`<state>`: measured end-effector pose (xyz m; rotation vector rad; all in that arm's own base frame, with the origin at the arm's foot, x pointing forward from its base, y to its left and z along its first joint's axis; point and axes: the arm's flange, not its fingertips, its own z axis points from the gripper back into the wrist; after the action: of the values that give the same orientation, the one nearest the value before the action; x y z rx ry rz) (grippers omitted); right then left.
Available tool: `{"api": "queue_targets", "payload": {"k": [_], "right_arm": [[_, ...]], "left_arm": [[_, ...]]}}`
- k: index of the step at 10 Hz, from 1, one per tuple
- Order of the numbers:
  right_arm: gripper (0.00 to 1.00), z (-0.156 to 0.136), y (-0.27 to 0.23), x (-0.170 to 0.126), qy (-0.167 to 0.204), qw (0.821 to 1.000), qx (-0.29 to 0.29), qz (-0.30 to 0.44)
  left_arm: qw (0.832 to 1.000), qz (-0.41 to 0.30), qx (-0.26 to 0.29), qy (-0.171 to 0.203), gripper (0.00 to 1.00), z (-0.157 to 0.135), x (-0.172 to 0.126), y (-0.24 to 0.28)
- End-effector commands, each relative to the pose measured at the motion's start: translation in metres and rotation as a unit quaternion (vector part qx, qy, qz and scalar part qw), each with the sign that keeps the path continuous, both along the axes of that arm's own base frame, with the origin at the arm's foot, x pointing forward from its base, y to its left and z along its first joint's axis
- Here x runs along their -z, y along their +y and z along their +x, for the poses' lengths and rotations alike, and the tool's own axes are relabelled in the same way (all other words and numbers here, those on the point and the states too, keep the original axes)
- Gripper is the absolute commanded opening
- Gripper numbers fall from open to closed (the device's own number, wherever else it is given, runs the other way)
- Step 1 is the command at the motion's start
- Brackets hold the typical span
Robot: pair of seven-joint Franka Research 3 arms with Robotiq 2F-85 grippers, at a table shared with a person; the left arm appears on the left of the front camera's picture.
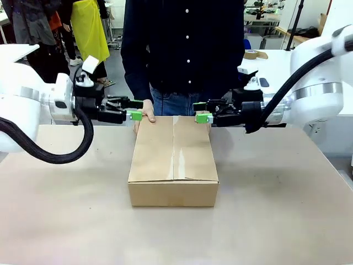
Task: Pack the gift set into the box.
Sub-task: Press and hold the closed box until the human finishes sealing it.
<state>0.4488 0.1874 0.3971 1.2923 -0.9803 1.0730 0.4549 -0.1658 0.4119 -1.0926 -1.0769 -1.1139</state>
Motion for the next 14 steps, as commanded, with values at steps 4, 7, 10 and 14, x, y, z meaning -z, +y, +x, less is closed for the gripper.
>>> {"api": "queue_targets", "payload": {"k": [4, 7, 10, 14], "right_arm": [[1.00, 0.014, 0.014, 0.021, -0.096, 0.990, -0.038, -0.099], [1.00, 0.024, 0.026, 0.052, -0.155, 0.978, -0.073, -0.119], [1.00, 0.035, 0.031, 0.077, -0.122, 0.979, -0.051, -0.154], [1.00, 0.035, 0.019, 0.093, -0.086, 0.976, -0.014, -0.197]], "left_arm": [[0.989, 0.051, 0.064, -0.123, 1.00, 0.006, 0.031, -0.034], [0.986, 0.064, 0.108, -0.111, 1.00, 0.007, 0.064, -0.037], [0.986, 0.087, 0.093, -0.108, 1.00, 0.016, 0.084, -0.047], [0.982, 0.158, 0.054, -0.090, 1.00, 0.025, 0.102, -0.048]]}}
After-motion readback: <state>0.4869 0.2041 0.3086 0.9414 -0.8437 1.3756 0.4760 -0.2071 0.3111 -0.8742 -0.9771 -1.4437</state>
